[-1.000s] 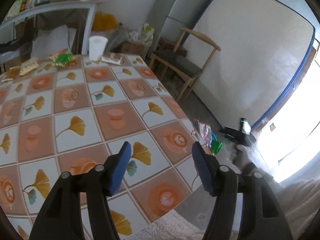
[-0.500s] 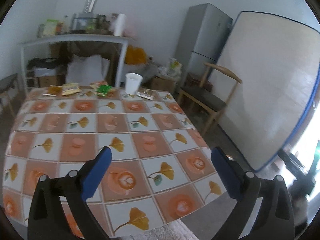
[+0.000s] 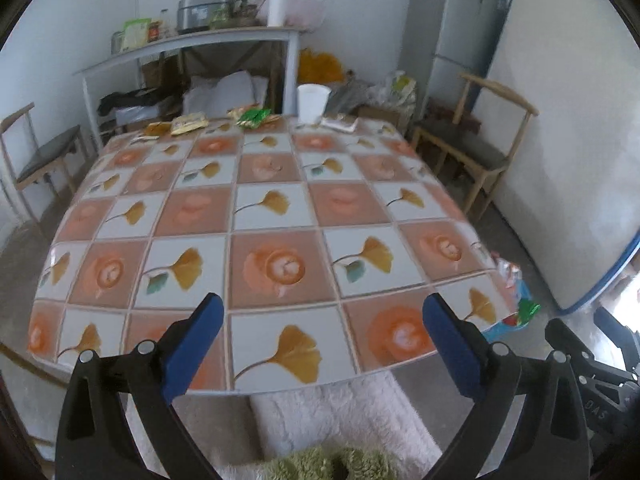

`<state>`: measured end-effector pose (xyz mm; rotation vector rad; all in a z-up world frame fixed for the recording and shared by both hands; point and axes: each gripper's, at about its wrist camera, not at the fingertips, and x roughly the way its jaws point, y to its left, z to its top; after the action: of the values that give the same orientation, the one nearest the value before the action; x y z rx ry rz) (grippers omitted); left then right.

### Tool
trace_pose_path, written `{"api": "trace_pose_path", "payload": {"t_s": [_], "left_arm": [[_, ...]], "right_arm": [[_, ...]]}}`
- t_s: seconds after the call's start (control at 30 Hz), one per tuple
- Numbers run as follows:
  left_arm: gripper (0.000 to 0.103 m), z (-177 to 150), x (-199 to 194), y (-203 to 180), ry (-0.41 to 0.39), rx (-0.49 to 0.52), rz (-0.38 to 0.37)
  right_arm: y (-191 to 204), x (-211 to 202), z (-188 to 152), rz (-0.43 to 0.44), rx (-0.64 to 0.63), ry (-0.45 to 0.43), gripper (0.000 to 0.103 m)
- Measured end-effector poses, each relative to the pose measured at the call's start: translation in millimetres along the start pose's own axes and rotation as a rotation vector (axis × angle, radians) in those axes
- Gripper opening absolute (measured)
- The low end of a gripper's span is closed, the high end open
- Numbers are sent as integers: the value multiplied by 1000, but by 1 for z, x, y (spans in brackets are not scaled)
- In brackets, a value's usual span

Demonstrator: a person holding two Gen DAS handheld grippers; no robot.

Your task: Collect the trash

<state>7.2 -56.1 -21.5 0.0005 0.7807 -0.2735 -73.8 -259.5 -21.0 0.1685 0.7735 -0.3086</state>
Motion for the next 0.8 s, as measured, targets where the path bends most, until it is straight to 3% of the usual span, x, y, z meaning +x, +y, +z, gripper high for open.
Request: {"api": "trace_pose_path", "payload": {"t_s": [0.17,0.37,0.8], "left_arm": [[98,2,-4,-3,-16,34,43],[98,2,3,-3,33,27,55],[98,-2,9,-17,78,84,41]], "right_arm": [[1,9,-5,-4,29,63,96],[-3,10,-9,-46,26,70,96],[-13,13,-10,-74,31,101,96]]}}
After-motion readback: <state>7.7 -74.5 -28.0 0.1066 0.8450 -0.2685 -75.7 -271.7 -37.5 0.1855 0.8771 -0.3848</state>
